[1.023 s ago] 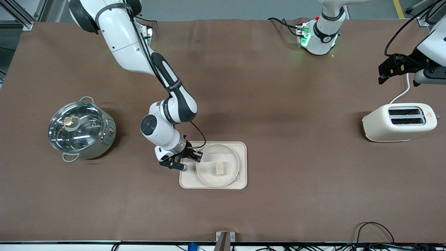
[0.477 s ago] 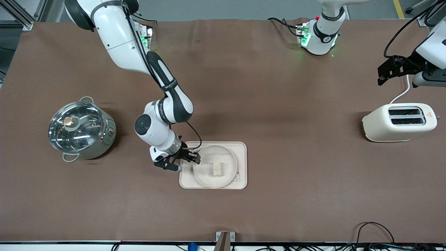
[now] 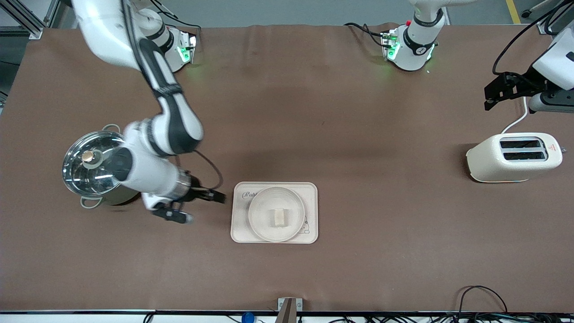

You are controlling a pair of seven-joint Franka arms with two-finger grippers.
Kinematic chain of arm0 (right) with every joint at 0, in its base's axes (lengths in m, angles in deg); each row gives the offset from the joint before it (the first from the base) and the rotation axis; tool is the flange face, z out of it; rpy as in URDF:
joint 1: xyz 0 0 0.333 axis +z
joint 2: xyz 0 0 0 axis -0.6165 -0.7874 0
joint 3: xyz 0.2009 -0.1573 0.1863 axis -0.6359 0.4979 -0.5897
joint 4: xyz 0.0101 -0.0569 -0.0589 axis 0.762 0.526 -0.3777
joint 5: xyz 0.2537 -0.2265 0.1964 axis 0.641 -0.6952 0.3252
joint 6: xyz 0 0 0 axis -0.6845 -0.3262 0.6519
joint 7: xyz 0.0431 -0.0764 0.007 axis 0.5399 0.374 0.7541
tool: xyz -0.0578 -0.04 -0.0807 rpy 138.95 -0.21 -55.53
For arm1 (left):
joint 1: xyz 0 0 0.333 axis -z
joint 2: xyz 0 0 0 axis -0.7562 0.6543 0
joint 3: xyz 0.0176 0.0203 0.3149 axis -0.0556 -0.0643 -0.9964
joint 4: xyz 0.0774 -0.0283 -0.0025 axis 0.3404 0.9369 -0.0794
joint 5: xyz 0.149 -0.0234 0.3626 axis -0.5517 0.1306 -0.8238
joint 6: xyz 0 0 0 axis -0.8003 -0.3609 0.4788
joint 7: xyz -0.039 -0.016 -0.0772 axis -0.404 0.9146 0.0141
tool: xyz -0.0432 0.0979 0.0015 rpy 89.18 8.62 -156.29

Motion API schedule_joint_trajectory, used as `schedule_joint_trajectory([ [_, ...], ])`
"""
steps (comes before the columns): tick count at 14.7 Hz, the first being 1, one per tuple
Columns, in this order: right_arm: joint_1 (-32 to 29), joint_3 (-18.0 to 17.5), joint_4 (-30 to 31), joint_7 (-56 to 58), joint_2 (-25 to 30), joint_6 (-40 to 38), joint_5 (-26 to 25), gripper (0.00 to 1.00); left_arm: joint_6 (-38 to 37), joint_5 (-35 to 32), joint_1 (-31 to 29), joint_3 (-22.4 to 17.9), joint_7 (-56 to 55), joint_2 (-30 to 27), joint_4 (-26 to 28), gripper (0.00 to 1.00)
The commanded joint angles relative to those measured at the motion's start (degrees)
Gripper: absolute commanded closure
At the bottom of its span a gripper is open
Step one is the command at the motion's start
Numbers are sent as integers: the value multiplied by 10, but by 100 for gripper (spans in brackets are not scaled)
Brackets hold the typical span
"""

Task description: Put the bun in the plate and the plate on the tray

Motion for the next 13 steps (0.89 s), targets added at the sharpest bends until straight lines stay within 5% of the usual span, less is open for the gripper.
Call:
schedule_joint_trajectory([
  [1, -22, 17, 35, 12, 132, -117, -129, 0, -7, 14, -3, 5, -2, 4, -12, 0],
  [10, -208, 9, 35, 195, 322, -266, -228, 0, -15, 28, -8, 4, 1, 1, -12, 0],
  [13, -272, -41, 34, 229, 337, -284, -230, 0, -22, 28, -8, 4, 1, 1, -20, 0],
])
